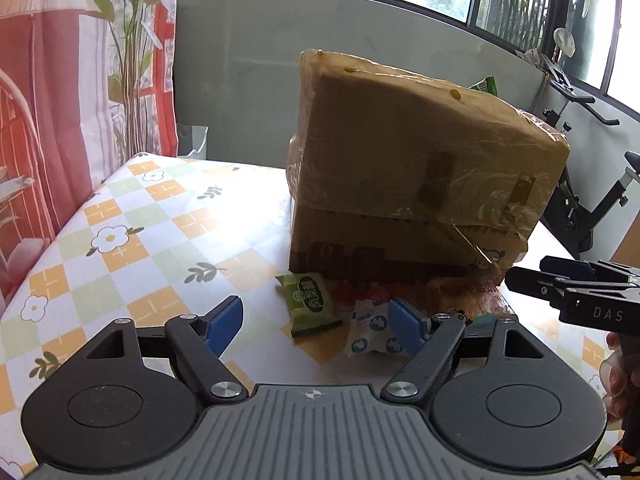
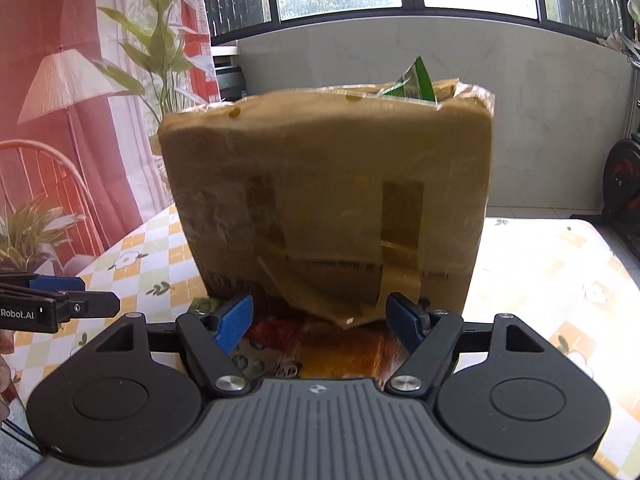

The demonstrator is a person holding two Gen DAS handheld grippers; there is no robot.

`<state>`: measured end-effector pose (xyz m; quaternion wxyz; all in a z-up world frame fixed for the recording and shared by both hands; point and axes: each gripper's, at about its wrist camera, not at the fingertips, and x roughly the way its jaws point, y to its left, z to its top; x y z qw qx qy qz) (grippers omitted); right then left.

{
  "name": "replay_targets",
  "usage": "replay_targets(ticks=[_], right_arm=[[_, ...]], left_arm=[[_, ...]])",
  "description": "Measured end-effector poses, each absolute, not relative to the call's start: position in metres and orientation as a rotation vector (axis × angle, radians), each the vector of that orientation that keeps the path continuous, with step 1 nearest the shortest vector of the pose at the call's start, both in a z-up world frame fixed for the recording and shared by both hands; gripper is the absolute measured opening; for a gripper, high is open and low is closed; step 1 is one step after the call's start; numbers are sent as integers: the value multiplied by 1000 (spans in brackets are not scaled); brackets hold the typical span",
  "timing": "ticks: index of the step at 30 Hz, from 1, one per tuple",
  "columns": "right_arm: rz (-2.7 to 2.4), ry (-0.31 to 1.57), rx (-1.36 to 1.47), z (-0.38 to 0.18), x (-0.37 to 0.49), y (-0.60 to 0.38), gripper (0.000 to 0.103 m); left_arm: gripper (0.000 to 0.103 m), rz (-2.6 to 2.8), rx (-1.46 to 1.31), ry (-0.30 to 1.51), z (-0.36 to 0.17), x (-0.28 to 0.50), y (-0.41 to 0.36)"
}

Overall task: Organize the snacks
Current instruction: 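Move both tools back down to the snack pile, then grasp the gold bean snack bag with the right tool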

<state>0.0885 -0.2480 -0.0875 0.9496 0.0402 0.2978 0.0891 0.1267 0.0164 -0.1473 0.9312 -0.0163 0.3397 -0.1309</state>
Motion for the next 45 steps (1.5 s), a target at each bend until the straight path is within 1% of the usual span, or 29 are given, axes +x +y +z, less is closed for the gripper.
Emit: replay_targets(ticks=[14,27,30,36,45], right_arm=[[309,796,45,-138,51,-210,76],[423,947,-211,-155,25,-187,76],[443,943,-229,-157,24,-183,80],[478,929,-254,-160,48,-170,80],[532,901,-229,-167,79,-157,84]], left_arm=[[81,-261,-66,752,-172,102,29],[81,-272,-88,776,-183,97,33],[81,-279,-92,778,-185,96,32],[81,-265,-84,770,-185,94,35],[81,-245,-85,778,-187,96,38]])
